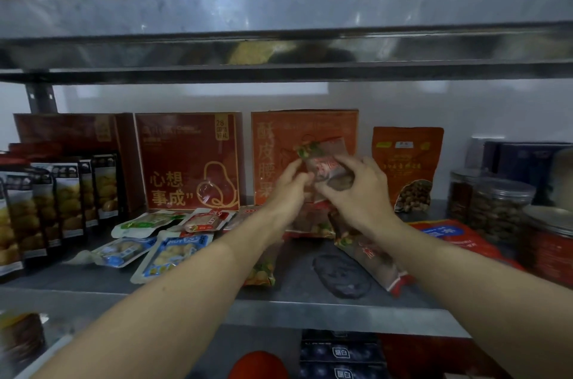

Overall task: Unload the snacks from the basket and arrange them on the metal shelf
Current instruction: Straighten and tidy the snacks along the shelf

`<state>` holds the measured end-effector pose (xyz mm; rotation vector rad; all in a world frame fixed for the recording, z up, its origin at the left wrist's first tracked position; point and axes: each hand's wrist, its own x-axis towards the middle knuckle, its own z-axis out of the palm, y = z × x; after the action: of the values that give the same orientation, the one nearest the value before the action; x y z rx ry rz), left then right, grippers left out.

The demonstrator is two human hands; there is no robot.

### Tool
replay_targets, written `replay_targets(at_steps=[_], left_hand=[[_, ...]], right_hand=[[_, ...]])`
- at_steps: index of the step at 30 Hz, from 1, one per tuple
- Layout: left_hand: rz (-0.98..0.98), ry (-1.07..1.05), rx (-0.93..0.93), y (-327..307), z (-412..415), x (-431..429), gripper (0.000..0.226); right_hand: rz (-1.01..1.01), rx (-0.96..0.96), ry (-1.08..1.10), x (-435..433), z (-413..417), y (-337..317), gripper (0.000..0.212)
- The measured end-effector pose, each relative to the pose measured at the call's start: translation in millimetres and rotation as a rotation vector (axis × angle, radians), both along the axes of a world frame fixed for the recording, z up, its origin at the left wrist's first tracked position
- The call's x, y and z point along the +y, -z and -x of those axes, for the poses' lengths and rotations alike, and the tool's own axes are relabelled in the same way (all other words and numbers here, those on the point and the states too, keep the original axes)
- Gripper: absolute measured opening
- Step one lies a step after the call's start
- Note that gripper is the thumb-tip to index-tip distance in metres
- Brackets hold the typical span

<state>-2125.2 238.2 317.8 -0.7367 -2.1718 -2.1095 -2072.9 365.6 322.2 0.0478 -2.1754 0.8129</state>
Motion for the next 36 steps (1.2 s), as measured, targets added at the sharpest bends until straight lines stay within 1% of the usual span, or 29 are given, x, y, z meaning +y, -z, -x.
replay_targets(at_steps=[1,3,5,7,9,12,14,16,19,21,27,28,29,30,32,33,34,36], left_hand=[[-0.088,-0.016,-0.011,-3,-4,0,0.036],[-0.162,-0.053,-0.011,-4,-7,0,0.035],[-0.164,-0.066,-0.001,-2,-15,-4,0.032],[-0.15,-0.054,0.006,3,-21,-10,0.027],[-0.123,-0.038,0.0,8,-29,-15,0.026],[-0.103,-0.02,-0.036,15,-38,-21,0.024],[-0.086,0.01,-0.051,18,-45,-26,0.027],[-0.063,0.013,-0.03,22,-49,-29,0.028],[-0.02,0.0,-0.033,26,-52,-32,0.027],[-0.017,0.003,-0.058,25,-55,-35,0.027],[-0.041,0.021,-0.031,28,-58,-44,0.028],[-0.012,-0.003,0.0,28,-57,-45,0.029],[0.058,-0.045,0.063,29,-55,-46,0.032],[0.169,-0.101,0.149,30,-52,-48,0.038],[0.463,-0.224,0.289,32,-46,-54,0.061],[0.624,-0.273,0.314,32,-43,-59,0.075],[0.782,-0.297,0.318,32,-41,-63,0.083],[1.031,-0.261,0.333,35,-39,-70,0.082]], right_hand=[[0.026,0.003,-0.04,-2,-4,-1,0.061],[0.097,0.006,-0.115,-6,-15,-3,0.054],[0.255,-0.037,-0.219,-7,-24,-3,0.049],[0.416,-0.12,-0.331,-5,-31,-2,0.051],[0.492,-0.191,-0.394,-3,-35,2,0.056],[0.578,-0.24,-0.462,-6,-42,11,0.066],[0.605,-0.268,-0.494,-11,-45,17,0.068],[0.603,-0.282,-0.507,-17,-48,20,0.06],[0.561,-0.3,-0.458,-23,-52,23,0.049],[0.582,-0.294,-0.455,-27,-52,26,0.049],[0.617,-0.265,-0.457,-35,-53,30,0.049],[0.612,-0.273,-0.44,-35,-52,31,0.048],[0.605,-0.287,-0.422,-35,-52,31,0.047],[0.6,-0.3,-0.411,-35,-52,32,0.046],[0.579,-0.317,-0.386,-33,-52,33,0.042],[0.561,-0.326,-0.369,-32,-52,33,0.039],[0.541,-0.341,-0.351,-30,-51,35,0.035],[0.471,-0.396,-0.299,-28,-49,40,0.032]])
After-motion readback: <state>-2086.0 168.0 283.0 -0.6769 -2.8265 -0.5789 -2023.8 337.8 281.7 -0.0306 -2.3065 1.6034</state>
